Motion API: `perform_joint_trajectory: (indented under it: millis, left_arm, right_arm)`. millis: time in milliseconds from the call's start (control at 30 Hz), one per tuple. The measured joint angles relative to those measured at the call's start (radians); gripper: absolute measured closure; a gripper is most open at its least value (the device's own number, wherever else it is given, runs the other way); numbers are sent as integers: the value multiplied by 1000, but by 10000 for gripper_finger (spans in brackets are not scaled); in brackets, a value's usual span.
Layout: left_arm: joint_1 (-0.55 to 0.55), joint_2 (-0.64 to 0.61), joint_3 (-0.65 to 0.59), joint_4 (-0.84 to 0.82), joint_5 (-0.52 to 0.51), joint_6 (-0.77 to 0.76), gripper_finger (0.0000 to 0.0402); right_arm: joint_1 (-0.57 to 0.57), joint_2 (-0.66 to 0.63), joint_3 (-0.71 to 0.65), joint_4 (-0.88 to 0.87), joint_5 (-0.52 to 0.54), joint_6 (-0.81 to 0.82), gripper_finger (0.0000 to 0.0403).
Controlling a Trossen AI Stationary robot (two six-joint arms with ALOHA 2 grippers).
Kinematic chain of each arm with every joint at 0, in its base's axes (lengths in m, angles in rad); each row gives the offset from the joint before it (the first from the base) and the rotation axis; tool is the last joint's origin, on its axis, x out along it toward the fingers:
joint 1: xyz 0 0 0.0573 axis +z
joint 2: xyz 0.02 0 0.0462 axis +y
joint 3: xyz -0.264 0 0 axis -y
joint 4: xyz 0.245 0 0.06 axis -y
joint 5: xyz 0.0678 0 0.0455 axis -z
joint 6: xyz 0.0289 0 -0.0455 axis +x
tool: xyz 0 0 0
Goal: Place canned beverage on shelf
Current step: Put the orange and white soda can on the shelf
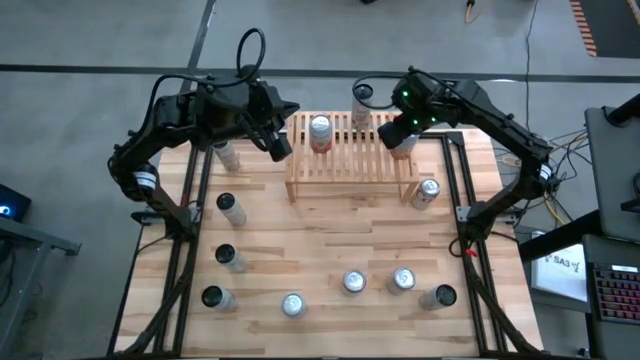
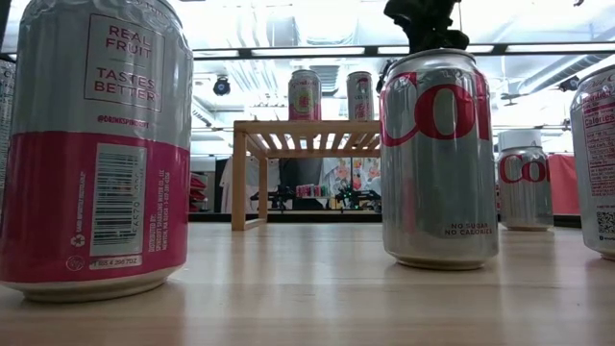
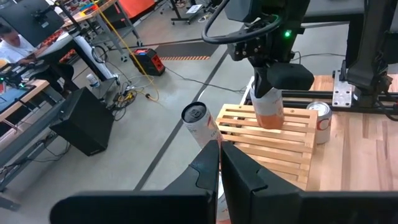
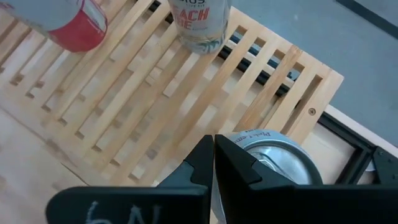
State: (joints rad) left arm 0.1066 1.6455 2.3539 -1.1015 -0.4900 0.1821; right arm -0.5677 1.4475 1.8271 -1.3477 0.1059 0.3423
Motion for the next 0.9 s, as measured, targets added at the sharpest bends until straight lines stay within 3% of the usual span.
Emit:
perform_joint_trajectory:
  millis: [300, 467, 733, 900]
  left_arm:
    - [0, 0, 0, 0, 0, 0, 402]
    - [1, 0, 0, 0, 0, 0, 402]
    - [13, 0, 0, 1, 0, 12, 402]
    - [23, 0, 0, 1, 0, 18, 402]
  right_arm:
    - [0, -11, 3, 16, 0, -21, 394]
    - [0, -19, 95, -13, -5, -13, 394]
    - [-2, -20, 251, -198, -204, -6, 394]
    - [-2, -38, 237, -226, -332, 68, 394]
